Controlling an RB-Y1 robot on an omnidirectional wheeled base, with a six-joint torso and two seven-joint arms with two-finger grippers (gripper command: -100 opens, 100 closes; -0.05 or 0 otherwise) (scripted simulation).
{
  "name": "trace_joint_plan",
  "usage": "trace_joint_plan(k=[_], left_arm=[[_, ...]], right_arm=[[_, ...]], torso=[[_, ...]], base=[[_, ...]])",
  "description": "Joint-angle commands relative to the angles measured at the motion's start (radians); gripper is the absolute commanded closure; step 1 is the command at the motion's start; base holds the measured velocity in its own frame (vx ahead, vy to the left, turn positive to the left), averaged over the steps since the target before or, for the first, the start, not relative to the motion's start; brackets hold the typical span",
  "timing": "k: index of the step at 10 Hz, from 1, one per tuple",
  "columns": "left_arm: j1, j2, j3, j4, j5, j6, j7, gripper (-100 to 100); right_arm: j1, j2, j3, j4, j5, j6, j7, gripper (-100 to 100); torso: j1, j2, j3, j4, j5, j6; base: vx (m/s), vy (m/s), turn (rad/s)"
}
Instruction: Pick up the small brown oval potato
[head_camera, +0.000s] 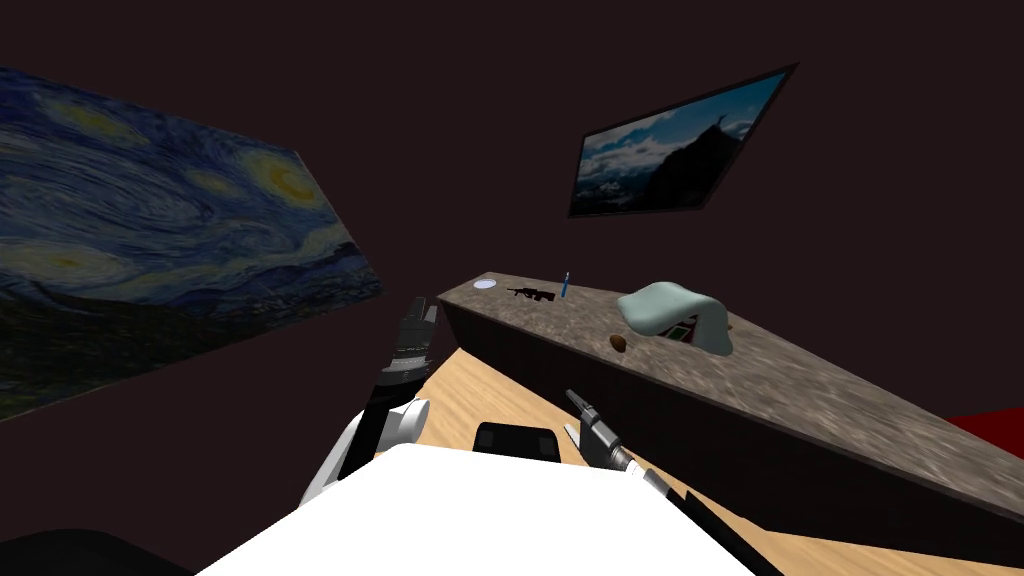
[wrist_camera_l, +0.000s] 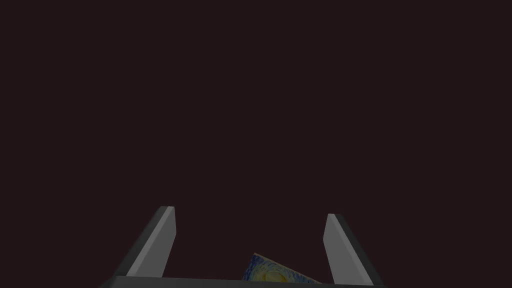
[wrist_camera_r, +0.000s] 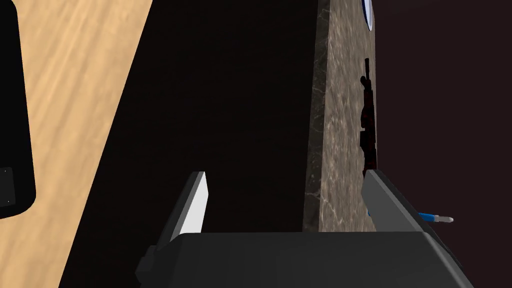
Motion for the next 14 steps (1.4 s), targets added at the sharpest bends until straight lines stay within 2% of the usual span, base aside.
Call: trace_joint_plan(k=[1, 2, 3, 4, 5, 6, 7, 10, 11, 12, 14], left_arm=[[0.0, 0.0, 0.0, 0.0, 0.0, 0.0, 0.0, 0], [0.0, 0.0, 0.0, 0.0, 0.0, 0.0, 0.0, 0], [0.0, 0.0, 0.0, 0.0, 0.0, 0.0, 0.0, 0], [0.0, 0.0, 0.0, 0.0, 0.0, 0.0, 0.0, 0], [0.0, 0.0, 0.0, 0.0, 0.0, 0.0, 0.0, 0], [0.0, 0.0, 0.0, 0.0, 0.0, 0.0, 0.0, 0], [0.0, 0.0, 0.0, 0.0, 0.0, 0.0, 0.0, 0], [0.0, 0.0, 0.0, 0.0, 0.0, 0.0, 0.0, 0], [0.0, 0.0, 0.0, 0.0, 0.0, 0.0, 0.0, 0], [0.0, 0.0, 0.0, 0.0, 0.0, 0.0, 0.0, 0], [0.0, 0.0, 0.0, 0.0, 0.0, 0.0, 0.0, 0]], right_arm=[[0.009, -0.047, 0.003, 0.0, -0.017, 0.016, 0.009, -100], [0.016, -0.081, 0.017, 0.015, -0.053, 0.039, 0.025, -100], [0.016, -0.107, 0.017, 0.015, -0.053, 0.039, 0.025, -100], [0.021, -0.143, 0.029, 0.032, -0.086, 0.062, 0.042, -100], [0.021, -0.176, 0.029, 0.032, -0.086, 0.062, 0.042, -100], [0.025, -0.21, 0.039, 0.05, -0.119, 0.084, 0.059, -100], [0.025, -0.238, 0.039, 0.05, -0.119, 0.084, 0.059, -100], [0.03, -0.332, 0.055, 0.089, -0.179, 0.125, 0.093, -100], [0.03, -0.37, 0.055, 0.089, -0.179, 0.125, 0.093, -100], [0.03, -0.396, 0.06, 0.11, -0.206, 0.143, 0.11, -100], [0.03, -0.433, 0.06, 0.11, -0.206, 0.143, 0.11, -100]], torso=[[0.0, 0.0, 0.0, 0.0, 0.0, 0.0], [0.0, 0.0, 0.0, 0.0, 0.0, 0.0], [0.001, 0.0, 0.0, 0.0, 0.0, 0.0], [0.0, 0.0, 0.0, 0.0, 0.0, 0.0], [0.001, 0.0, 0.0, 0.0, 0.0, 0.0], [0.0, 0.0, 0.0, 0.0, 0.0, 0.0], [0.0, 0.0, 0.0, 0.0, 0.0, 0.0], [-0.001, -0.001, 0.0, 0.0, 0.0, 0.0], [0.0, -0.001, -0.001, 0.0, 0.0, 0.0], [-0.001, -0.001, -0.001, 0.0, 0.0, 0.0], [-0.002, -0.001, -0.001, 0.0, 0.0, 0.001]], base=[[-0.019, 0.039, 0.056], [-0.021, 0.049, 0.103], [-0.019, 0.043, 0.042], [-0.02, 0.056, 0.107], [-0.016, 0.041, 0.048], [-0.014, 0.036, 0.099], [-0.011, 0.027, 0.057], [-0.009, 0.03, 0.089], [-0.002, 0.022, 0.054], [0.003, 0.02, 0.112], [0.001, 0.008, 0.016]])
